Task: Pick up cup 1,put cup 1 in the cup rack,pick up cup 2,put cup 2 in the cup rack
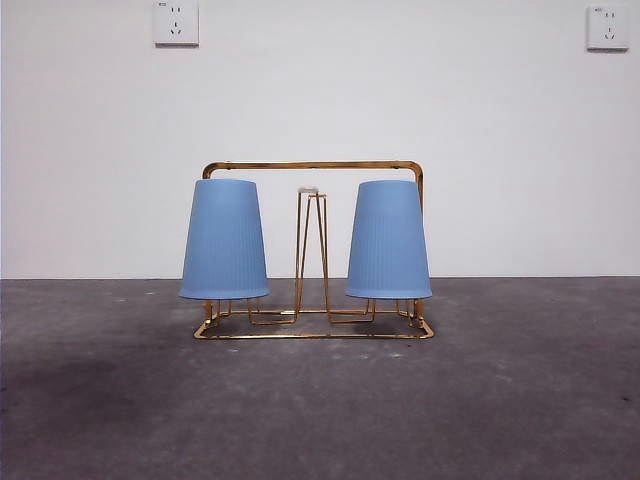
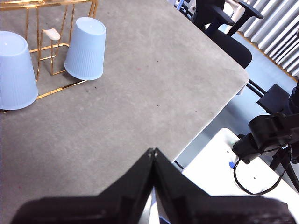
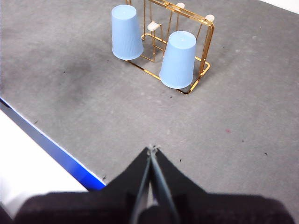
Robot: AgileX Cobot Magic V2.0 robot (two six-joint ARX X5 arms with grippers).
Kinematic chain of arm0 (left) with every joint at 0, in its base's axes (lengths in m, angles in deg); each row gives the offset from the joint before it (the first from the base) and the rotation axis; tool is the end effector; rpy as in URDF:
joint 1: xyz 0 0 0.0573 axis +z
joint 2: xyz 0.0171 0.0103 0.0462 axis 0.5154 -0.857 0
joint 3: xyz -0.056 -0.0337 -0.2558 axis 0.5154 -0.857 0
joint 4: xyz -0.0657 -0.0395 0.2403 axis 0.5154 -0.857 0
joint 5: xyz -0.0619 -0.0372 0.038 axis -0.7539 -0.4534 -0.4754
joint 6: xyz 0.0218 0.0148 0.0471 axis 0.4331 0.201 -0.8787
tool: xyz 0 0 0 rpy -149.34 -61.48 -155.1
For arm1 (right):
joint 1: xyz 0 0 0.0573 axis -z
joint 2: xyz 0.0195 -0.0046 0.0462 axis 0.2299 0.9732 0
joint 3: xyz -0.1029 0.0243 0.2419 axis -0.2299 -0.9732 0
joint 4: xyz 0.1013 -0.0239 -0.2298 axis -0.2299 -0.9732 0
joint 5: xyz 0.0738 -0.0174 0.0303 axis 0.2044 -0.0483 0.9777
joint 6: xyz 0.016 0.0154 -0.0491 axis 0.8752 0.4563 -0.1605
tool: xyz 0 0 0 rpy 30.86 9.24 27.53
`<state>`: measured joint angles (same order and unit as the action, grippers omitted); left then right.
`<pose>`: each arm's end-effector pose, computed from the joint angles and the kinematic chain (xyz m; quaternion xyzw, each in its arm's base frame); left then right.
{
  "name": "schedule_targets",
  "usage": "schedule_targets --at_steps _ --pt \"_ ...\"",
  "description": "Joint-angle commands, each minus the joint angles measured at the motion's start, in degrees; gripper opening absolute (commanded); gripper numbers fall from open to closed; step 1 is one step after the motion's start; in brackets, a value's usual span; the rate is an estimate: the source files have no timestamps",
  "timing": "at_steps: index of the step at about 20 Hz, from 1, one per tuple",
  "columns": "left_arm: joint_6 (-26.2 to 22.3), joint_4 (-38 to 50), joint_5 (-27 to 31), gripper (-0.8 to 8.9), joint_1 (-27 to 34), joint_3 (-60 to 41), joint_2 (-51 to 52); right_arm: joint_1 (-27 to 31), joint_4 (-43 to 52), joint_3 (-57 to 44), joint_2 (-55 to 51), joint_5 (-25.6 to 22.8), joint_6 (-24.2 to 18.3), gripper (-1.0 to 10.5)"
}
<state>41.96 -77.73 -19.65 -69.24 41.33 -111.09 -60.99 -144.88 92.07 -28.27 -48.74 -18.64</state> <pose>0.0633 -0.0605 0.3651 -0.0782 0.3090 -0.4060 0.8565 0.0270 0.0234 0.4149 -0.1144 0.2892 0.3073 0.8994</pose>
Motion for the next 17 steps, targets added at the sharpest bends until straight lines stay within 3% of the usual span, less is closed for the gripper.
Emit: schedule_targets --at_steps 1,8,13,17 --pt "0.0 0.2 -0.2 -0.04 -0.1 -0.1 -0.3 0.0 -1.2 -0.2 0.0 -0.1 0.6 0.0" --pt "-0.9 0.7 0.7 -0.03 -0.1 -0.1 -1.4 0.0 -1.2 -0.2 0.0 -0.5 0.6 0.0" --pt "-5.4 2.3 2.4 -0.03 -0.1 -0.1 -2.9 0.0 -1.2 -0.2 0.0 -0.5 0.6 0.0" --pt "-8.8 7.8 14.1 -0.03 -0.1 -0.1 -3.8 0.0 -1.2 -0.2 0.0 -0.5 0.6 0.0"
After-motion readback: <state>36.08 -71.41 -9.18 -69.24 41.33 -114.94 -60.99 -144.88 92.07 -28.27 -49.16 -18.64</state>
